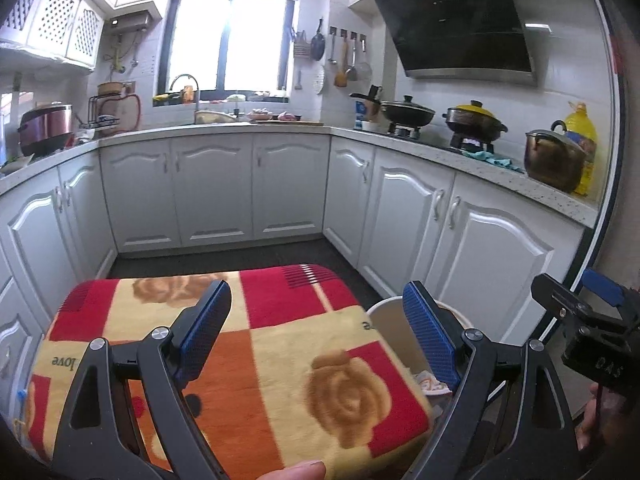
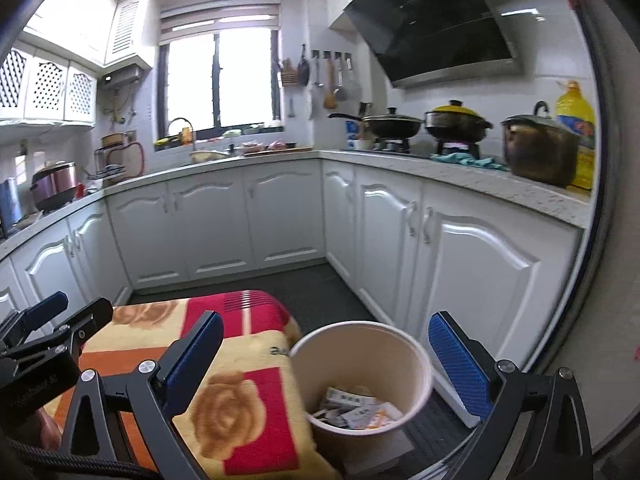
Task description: Collect trash
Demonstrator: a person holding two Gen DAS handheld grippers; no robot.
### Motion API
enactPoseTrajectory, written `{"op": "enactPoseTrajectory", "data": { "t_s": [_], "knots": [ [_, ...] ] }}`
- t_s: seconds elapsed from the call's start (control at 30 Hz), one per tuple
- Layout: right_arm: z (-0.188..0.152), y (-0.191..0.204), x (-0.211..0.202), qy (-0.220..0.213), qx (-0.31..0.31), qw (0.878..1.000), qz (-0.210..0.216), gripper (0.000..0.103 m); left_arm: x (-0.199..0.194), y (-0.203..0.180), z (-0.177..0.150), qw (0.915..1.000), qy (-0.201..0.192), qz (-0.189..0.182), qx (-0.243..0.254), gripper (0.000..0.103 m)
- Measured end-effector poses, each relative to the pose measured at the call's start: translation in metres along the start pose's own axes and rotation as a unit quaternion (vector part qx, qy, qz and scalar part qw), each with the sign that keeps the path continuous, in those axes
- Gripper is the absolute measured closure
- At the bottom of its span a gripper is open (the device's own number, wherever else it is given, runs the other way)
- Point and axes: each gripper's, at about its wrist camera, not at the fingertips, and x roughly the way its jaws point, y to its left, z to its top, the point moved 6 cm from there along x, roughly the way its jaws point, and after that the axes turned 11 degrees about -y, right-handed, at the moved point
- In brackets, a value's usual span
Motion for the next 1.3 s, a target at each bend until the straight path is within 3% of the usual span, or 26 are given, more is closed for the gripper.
{"op": "enactPoseTrajectory", "data": {
  "t_s": [0.5,1.3],
  "knots": [
    [-0.001,-0.042,-0.025,-0.007,0.029,0.999,-0.036,0.001,0.001,-0.037,0.001,0.9994,0.001,-0.026,0.021,0.016],
    [0.005,-0.033,-0.026,-0.012,0.023,0.999,-0.027,0.001,-0.001,-0.031,-0.002,0.9998,0.000,-0.013,0.016,0.016]
  ]
}}
